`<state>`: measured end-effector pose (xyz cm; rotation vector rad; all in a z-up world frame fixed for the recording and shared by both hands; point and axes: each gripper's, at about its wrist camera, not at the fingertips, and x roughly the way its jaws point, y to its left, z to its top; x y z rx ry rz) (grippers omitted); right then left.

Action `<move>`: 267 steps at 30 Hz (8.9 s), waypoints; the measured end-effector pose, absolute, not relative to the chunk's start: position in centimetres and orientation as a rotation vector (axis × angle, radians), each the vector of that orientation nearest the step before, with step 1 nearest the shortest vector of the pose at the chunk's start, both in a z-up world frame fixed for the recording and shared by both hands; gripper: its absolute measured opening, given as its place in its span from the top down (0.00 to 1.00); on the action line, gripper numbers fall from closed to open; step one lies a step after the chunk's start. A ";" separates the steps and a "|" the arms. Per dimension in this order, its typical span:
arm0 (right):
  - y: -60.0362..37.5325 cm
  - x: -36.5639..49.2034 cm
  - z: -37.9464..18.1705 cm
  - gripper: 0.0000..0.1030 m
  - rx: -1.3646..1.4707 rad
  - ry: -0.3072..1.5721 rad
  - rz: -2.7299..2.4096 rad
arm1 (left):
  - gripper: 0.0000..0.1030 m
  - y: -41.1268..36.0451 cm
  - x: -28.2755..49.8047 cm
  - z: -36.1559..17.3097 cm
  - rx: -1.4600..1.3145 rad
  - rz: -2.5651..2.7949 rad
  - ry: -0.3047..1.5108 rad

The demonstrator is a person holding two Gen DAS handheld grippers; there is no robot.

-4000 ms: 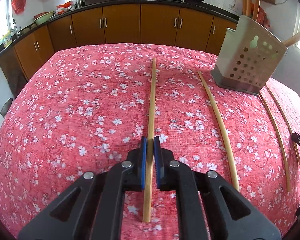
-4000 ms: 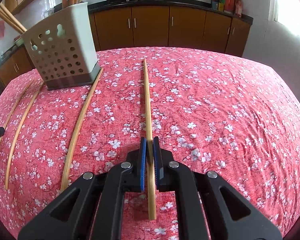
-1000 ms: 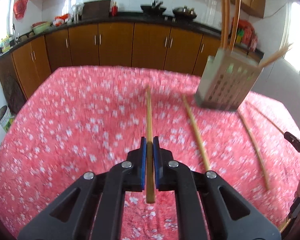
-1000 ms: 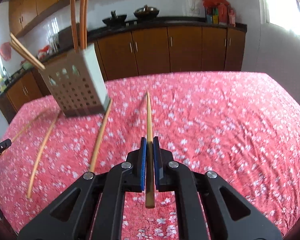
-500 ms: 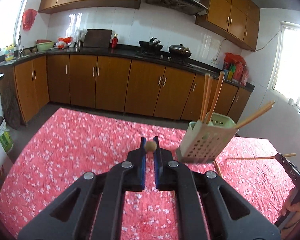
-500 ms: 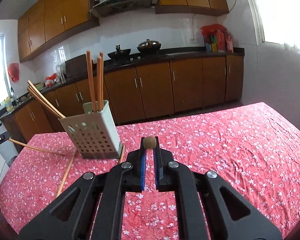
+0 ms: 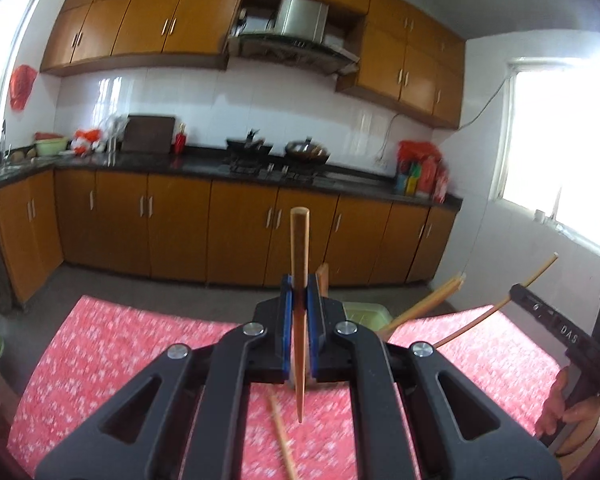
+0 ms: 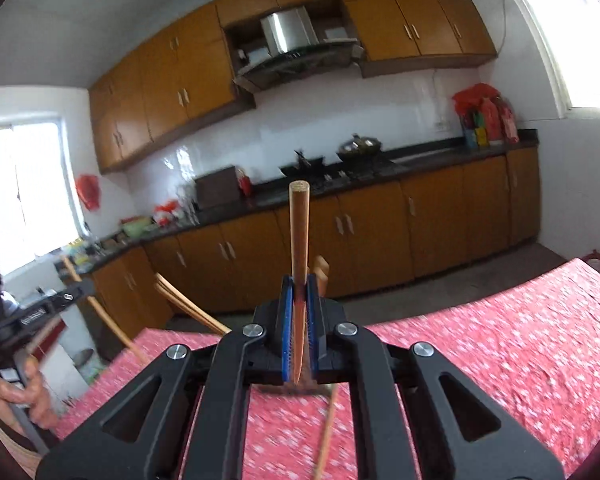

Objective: Organize utensils

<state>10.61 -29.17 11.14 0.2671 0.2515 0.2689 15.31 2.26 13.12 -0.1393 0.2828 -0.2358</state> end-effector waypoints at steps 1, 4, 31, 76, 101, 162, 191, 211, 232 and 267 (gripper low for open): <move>-29.1 10.7 11.7 0.93 0.275 0.234 0.280 | 0.93 1.9 15.4 13.6 -0.145 -0.239 0.265; -28.5 11.1 13.2 0.93 0.267 0.177 0.283 | 0.93 0.7 16.2 15.6 -0.170 -0.245 0.198; -27.4 14.4 12.4 0.64 0.208 0.228 0.193 | 0.67 0.3 21.0 14.4 -0.206 -0.118 0.178; -28.5 14.7 -10.3 0.93 0.195 0.895 0.117 | 0.91 -1.7 18.8 -11.3 0.000 -0.129 0.886; -27.7 17.9 -10.9 0.92 0.093 0.877 0.090 | 0.79 4.9 22.5 -10.8 -0.090 -0.007 0.870; -27.9 17.0 -10.7 0.91 0.090 0.878 0.086 | 0.76 4.9 20.3 -10.8 -0.080 -0.039 0.876; -29.6 13.3 -3.0 0.92 0.126 0.627 0.092 | 0.92 6.0 17.2 -0.6 -0.106 -0.058 0.588; -29.3 11.0 9.4 0.93 0.208 0.278 0.208 | 0.93 3.3 16.3 9.7 -0.126 -0.195 0.360; -27.5 15.9 11.9 0.93 0.230 0.140 0.193 | 0.93 -2.9 21.8 15.8 -0.213 -0.173 0.106; -24.5 6.2 5.4 0.02 -0.006 0.262 0.077 | 0.04 3.7 9.1 4.7 -0.029 -0.013 0.291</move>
